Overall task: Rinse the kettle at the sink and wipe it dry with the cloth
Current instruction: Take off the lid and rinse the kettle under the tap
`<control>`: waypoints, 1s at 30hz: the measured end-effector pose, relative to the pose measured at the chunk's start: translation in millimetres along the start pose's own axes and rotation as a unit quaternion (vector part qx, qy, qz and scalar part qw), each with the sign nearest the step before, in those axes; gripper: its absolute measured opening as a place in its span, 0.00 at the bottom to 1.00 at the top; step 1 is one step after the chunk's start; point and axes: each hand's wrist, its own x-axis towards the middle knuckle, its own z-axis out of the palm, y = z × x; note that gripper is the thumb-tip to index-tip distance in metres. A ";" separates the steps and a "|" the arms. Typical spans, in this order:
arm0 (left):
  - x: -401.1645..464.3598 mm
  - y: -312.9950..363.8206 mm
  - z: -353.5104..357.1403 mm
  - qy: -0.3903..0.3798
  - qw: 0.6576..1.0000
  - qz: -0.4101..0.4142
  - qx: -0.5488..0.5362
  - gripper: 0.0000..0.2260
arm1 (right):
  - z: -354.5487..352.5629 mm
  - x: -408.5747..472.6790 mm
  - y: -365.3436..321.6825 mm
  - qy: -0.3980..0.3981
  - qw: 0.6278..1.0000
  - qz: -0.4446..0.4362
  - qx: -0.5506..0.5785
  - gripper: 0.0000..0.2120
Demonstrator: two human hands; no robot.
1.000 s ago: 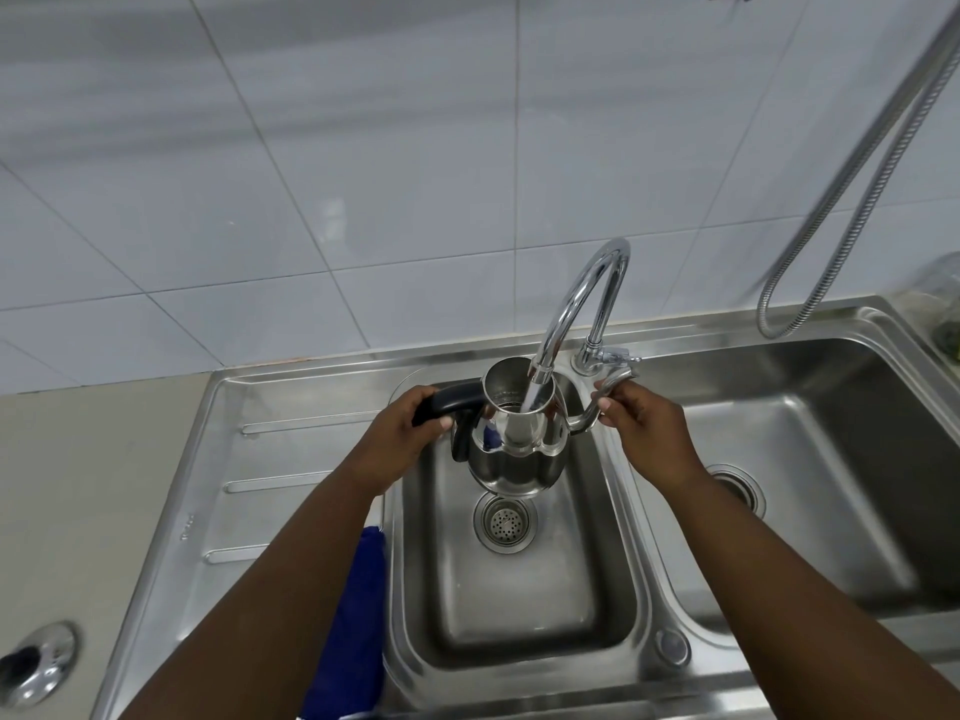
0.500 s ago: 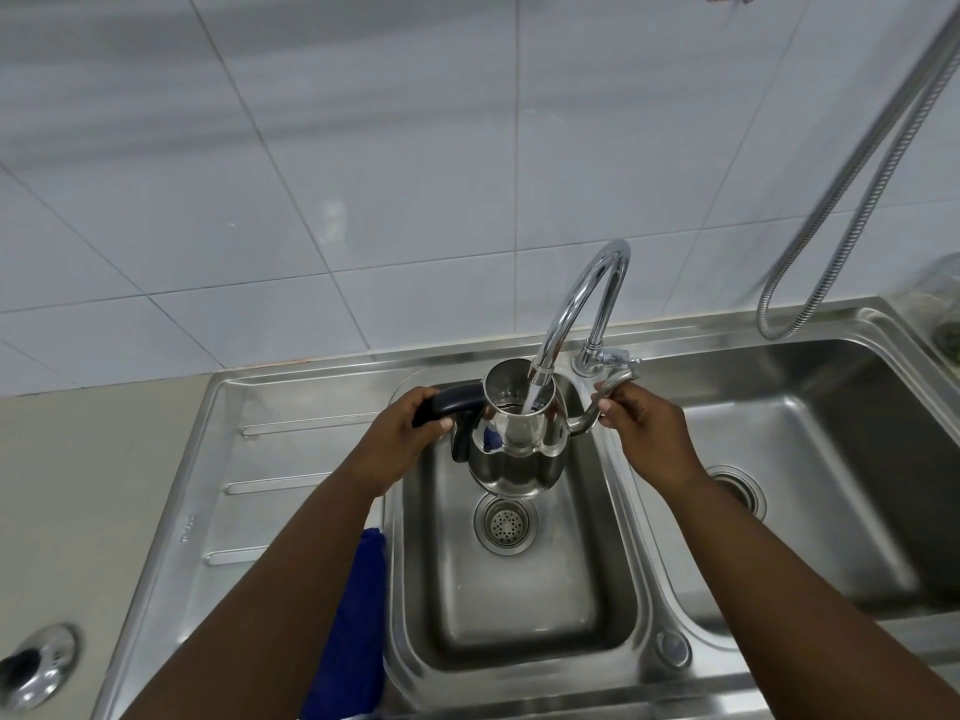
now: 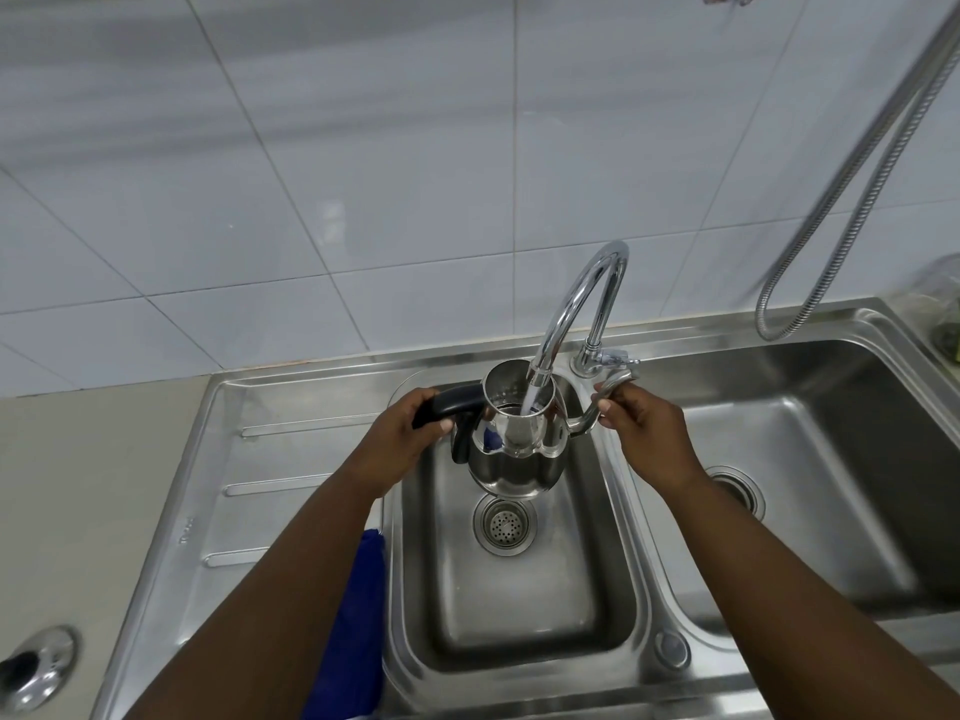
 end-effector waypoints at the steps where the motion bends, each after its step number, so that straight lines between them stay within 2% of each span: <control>1: -0.1 -0.2 0.0 -0.001 1.000 0.000 -0.002 0.11 | 0.0 -0.3 -0.6 0.001 1.000 0.001 -0.002 0.08; 6: -0.2 -1.6 0.2 -0.006 1.000 -0.004 -0.003 0.11 | -0.9 -1.6 -1.5 -0.002 1.000 0.003 -0.007 0.13; 13: -1.2 -3.4 0.2 -0.013 1.000 -0.002 0.003 0.10 | -1.1 -2.0 -0.9 -0.003 1.000 -0.002 -0.013 0.07; 16: -1.3 -3.3 0.6 -0.016 1.000 0.000 0.003 0.10 | -3.0 -7.0 -1.3 0.070 0.995 -0.053 -0.051 0.10; 18: -1.1 -2.8 0.9 -0.016 1.000 0.002 0.004 0.10 | -5.0 -9.8 3.8 0.115 0.981 -0.087 -0.130 0.16; 19: -1.1 -2.8 1.0 -0.014 1.000 0.003 0.001 0.10 | -5.5 -9.8 7.8 0.092 0.973 -0.089 -0.190 0.22; 21: -1.5 -3.2 1.0 -0.012 1.000 0.001 -0.002 0.09 | -1.7 -11.5 16.7 -0.008 0.949 -0.071 -0.308 0.30; 23: -1.9 -4.0 1.1 -0.011 1.000 -0.002 -0.005 0.09 | 4.4 -10.9 23.5 -0.077 0.919 -0.055 -0.382 0.37; 26: -2.1 -4.6 1.1 -0.010 1.000 -0.003 -0.006 0.09 | 6.7 -3.4 21.0 -0.087 0.907 -0.047 -0.410 0.41; 30: -0.8 -5.4 0.3 -0.016 1.000 -0.010 -0.002 0.10 | 3.4 21.6 6.6 -0.070 0.925 -0.037 -0.370 0.42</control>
